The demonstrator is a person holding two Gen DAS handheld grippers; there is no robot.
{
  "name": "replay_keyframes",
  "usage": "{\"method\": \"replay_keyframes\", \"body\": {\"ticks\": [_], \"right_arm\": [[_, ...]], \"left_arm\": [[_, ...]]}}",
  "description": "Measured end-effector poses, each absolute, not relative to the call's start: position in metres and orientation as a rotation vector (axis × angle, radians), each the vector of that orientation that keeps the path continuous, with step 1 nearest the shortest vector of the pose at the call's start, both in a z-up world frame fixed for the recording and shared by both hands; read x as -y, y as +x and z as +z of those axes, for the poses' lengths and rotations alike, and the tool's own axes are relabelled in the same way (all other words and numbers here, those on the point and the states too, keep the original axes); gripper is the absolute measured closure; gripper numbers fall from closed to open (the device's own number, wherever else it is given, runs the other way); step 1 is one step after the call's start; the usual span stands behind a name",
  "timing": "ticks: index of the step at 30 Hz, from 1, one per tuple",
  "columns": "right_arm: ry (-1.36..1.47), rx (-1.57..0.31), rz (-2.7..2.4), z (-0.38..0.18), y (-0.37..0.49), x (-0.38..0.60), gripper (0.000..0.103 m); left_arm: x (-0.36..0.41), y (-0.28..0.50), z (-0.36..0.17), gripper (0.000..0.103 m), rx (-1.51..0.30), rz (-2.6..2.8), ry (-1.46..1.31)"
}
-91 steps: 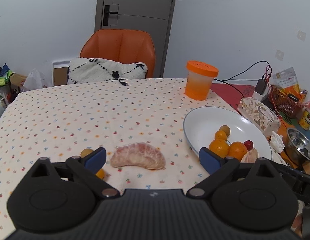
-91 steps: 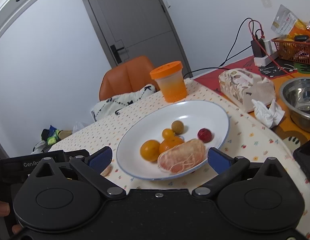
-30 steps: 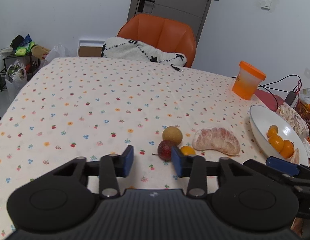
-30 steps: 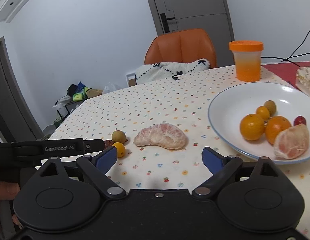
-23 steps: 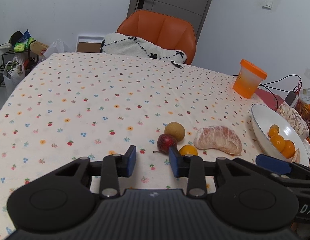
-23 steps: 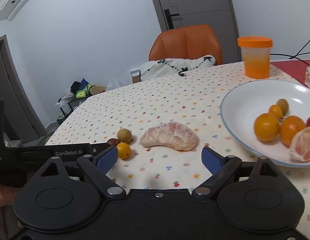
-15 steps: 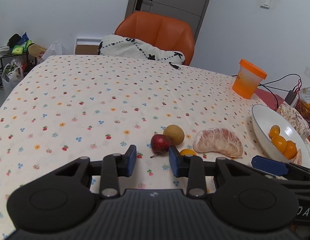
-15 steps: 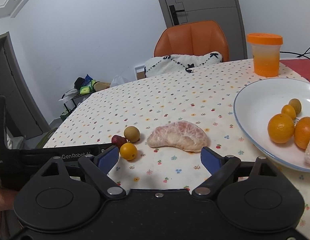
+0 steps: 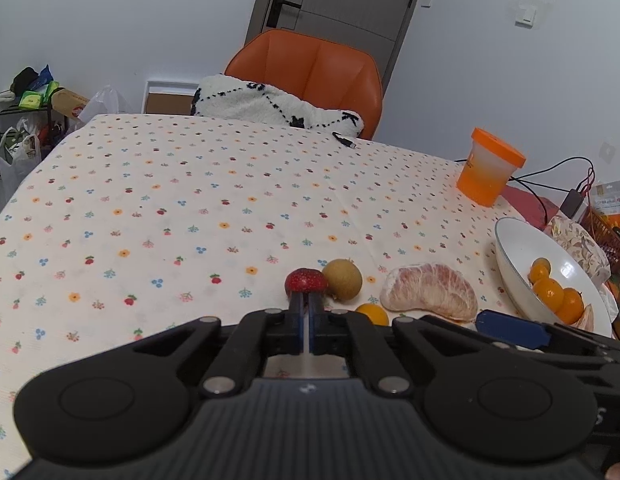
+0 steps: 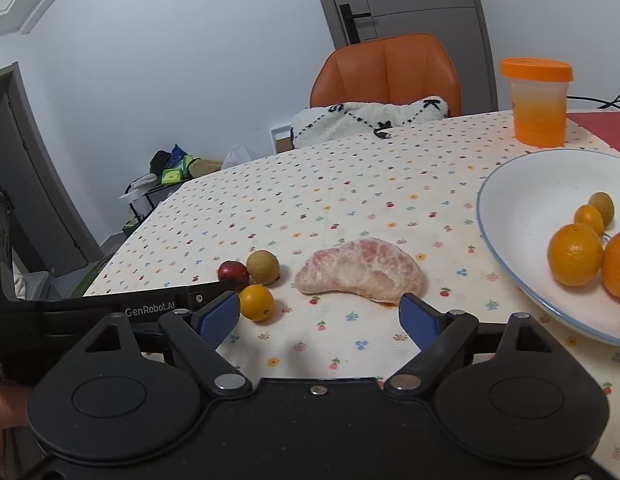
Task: Organize fruits
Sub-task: 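Grasp a kumquat with the right tool while the left tool holds the plum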
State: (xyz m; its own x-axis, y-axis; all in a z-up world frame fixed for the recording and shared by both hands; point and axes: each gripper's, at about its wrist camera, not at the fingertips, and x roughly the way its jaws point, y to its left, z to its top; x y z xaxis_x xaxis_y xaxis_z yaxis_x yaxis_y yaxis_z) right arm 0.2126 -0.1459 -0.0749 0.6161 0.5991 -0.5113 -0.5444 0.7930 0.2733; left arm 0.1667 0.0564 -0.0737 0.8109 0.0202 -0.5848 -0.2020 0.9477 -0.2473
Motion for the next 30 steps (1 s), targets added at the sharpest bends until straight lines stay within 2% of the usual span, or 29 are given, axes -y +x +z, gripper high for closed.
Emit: {"method": "replay_keyframes", "body": {"ticks": [5,7,10,12,15,16,17,18,19,21,28,30], "right_arm": [[0.081,-0.633,0.672,-0.077,0.217,0.136,0.020],[0.077,-0.640,0.690,-0.078,0.218,0.131,0.028],[0.068,-0.651,0.711,-0.080,0.220,0.123,0.034],[0.063,-0.654,0.722,-0.082,0.221,0.118,0.037],[0.057,-0.658,0.738,-0.084,0.224,0.111,0.044],[0.052,-0.654,0.739,-0.084,0.224,0.109,0.046],[0.052,-0.653,0.742,-0.084,0.224,0.108,0.047],[0.055,-0.651,0.744,-0.085,0.225,0.108,0.052],[0.060,-0.651,0.748,-0.085,0.225,0.109,0.065],[0.085,-0.670,0.769,-0.087,0.228,0.111,0.080],[0.119,-0.655,0.751,-0.084,0.223,0.127,0.080],[0.129,-0.650,0.740,-0.083,0.223,0.131,0.080]], "left_arm": [[-0.069,0.164,-0.071,0.098,-0.632,0.131,-0.352],[-0.073,0.162,-0.069,0.098,-0.628,0.135,-0.353],[-0.078,0.162,-0.068,0.097,-0.638,0.138,-0.365],[-0.080,0.163,-0.068,0.091,-0.644,0.144,-0.375],[-0.081,0.165,-0.068,0.068,-0.645,0.153,-0.379],[-0.081,0.165,-0.068,0.055,-0.646,0.159,-0.379],[-0.081,0.166,-0.068,0.051,-0.643,0.165,-0.382],[-0.080,0.166,-0.068,0.051,-0.639,0.164,-0.385],[-0.079,0.167,-0.068,0.051,-0.641,0.161,-0.384],[-0.076,0.170,-0.067,0.051,-0.642,0.156,-0.373],[-0.064,0.181,-0.071,0.052,-0.654,0.152,-0.336],[-0.061,0.184,-0.073,0.055,-0.653,0.153,-0.325]]}}
